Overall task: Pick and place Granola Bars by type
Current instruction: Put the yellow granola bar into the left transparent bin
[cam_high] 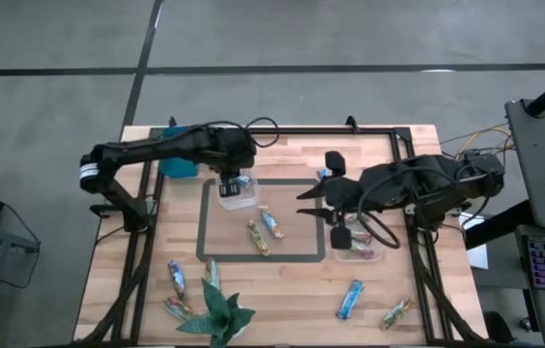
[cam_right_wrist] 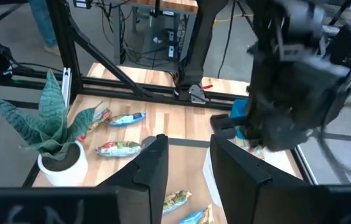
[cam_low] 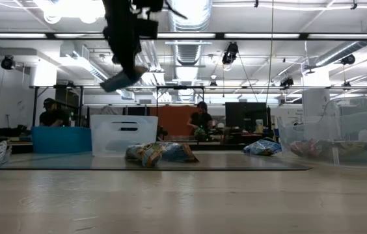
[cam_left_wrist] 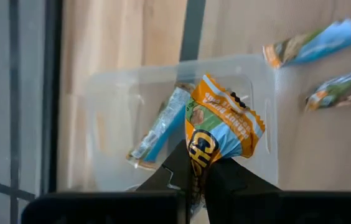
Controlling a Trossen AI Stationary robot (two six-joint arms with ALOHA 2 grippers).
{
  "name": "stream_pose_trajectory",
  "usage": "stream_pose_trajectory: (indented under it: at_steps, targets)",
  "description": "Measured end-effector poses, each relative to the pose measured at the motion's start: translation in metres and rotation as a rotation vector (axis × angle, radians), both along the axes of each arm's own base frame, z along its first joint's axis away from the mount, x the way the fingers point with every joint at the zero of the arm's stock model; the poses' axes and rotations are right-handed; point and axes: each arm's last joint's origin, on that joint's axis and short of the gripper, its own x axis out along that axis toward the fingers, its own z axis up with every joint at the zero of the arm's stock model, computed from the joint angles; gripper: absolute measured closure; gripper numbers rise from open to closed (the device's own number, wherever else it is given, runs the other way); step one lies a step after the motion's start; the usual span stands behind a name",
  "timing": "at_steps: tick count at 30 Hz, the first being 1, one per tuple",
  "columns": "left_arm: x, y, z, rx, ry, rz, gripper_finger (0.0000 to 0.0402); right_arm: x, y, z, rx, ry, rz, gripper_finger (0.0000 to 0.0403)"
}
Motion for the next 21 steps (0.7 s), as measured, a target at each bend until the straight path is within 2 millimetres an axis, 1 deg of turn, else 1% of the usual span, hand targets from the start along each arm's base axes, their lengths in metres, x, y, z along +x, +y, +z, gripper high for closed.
stream_pose_trajectory:
  at_steps: [6, 9, 12, 16, 21]
  targets:
    - [0.000, 0.004, -0.044, -0.026, 0.019, 0.000, 0.0400, -0.001, 0.003, 0.000, -0.018, 0.004, 0.019, 0.0295]
    - [-0.002, 0.005, -0.059, -0.028, 0.034, -0.001, 0.0400, -0.001, 0.003, 0.000, -0.018, 0.004, 0.020, 0.0294]
    - [-0.001, 0.008, -0.069, -0.023, 0.034, -0.008, 0.0400, -0.001, 0.003, -0.001, -0.021, 0.007, 0.021, 0.0295]
    - [0.006, 0.012, -0.073, -0.005, 0.023, -0.039, 0.0400, -0.001, 0.003, -0.001, -0.021, 0.007, 0.021, 0.0301]
    - [0.012, 0.021, -0.085, -0.029, 0.054, -0.044, 0.0400, -0.001, 0.003, -0.001, -0.020, 0.006, 0.021, 0.0306]
